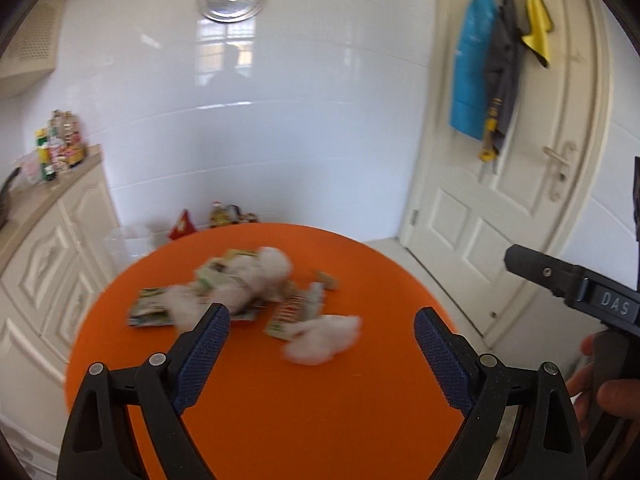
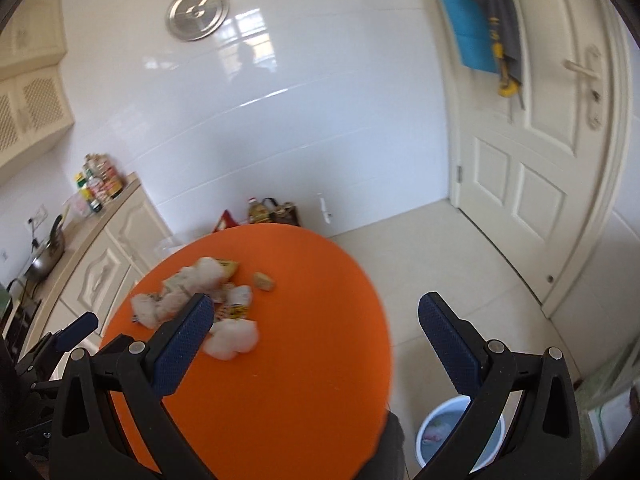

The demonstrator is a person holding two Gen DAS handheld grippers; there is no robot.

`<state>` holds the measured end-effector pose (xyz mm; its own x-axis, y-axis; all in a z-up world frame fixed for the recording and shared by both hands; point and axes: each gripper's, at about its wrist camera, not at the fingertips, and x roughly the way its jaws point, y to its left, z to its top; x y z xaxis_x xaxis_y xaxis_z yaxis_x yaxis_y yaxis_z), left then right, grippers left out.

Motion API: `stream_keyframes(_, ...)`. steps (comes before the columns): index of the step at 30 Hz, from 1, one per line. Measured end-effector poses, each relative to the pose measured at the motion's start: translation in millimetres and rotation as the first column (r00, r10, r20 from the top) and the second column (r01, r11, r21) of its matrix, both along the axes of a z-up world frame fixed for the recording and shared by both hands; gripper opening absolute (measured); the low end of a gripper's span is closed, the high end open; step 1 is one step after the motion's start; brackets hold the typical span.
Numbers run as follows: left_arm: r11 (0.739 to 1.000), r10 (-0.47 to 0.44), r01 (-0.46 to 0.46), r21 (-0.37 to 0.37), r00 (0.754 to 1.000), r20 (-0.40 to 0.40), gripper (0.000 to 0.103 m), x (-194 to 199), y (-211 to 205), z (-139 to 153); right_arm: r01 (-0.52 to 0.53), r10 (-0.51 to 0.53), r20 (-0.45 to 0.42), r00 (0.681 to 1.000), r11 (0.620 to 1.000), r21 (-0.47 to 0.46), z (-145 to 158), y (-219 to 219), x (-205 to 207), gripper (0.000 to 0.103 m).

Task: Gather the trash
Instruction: 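Move both grippers back to the trash on the table, then grasp the string-tied white bag bundle with the left gripper while the right grasps a crumpled white bag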

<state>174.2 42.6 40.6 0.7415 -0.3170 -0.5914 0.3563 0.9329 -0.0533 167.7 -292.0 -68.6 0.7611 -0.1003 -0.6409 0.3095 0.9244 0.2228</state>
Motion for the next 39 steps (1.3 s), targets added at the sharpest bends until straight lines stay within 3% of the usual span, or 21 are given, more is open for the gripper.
stream_keyframes(9,0.990,0.140,-0.141,0.025,0.989,0.057,0.091,-68,61,7,-0.134,0.135,0.014,0.991,0.989,-0.069,10,66,38,0.103)
stream_keyframes(15,0.990,0.130,-0.132,0.049,0.991,0.041,0.091,-56,45,5,-0.156,0.154,-0.029,0.988,0.985,-0.074,-9,80,51,0.103)
stream_keyframes(22,0.993,0.091,-0.092,0.067,0.996,0.014,0.091,5,10,14,-0.123,0.116,-0.098,0.988,0.990,-0.067,-38,78,65,0.103)
stream_keyframes(24,0.993,0.084,-0.084,0.077,0.996,0.013,0.091,45,13,19,-0.117,0.109,-0.118,0.987,0.991,-0.069,-47,77,70,0.103)
stream_keyframes(28,0.987,0.052,-0.055,0.152,0.998,0.019,0.091,96,4,7,-0.129,0.116,-0.185,0.976,0.990,-0.060,-74,81,86,0.103)
stream_keyframes(37,0.933,-0.131,0.124,0.338,0.991,-0.001,0.091,163,-21,-50,-0.180,0.177,-0.296,0.939,0.984,0.016,-137,91,121,0.103)
stream_keyframes(38,0.925,-0.153,0.143,0.353,0.988,-0.001,0.091,169,-24,-55,-0.182,0.180,-0.305,0.935,0.983,0.021,-142,91,124,0.099)
stream_keyframes(39,0.915,-0.172,0.160,0.369,0.985,-0.002,0.091,175,-29,-61,-0.188,0.187,-0.318,0.929,0.982,0.026,-148,91,127,0.089)
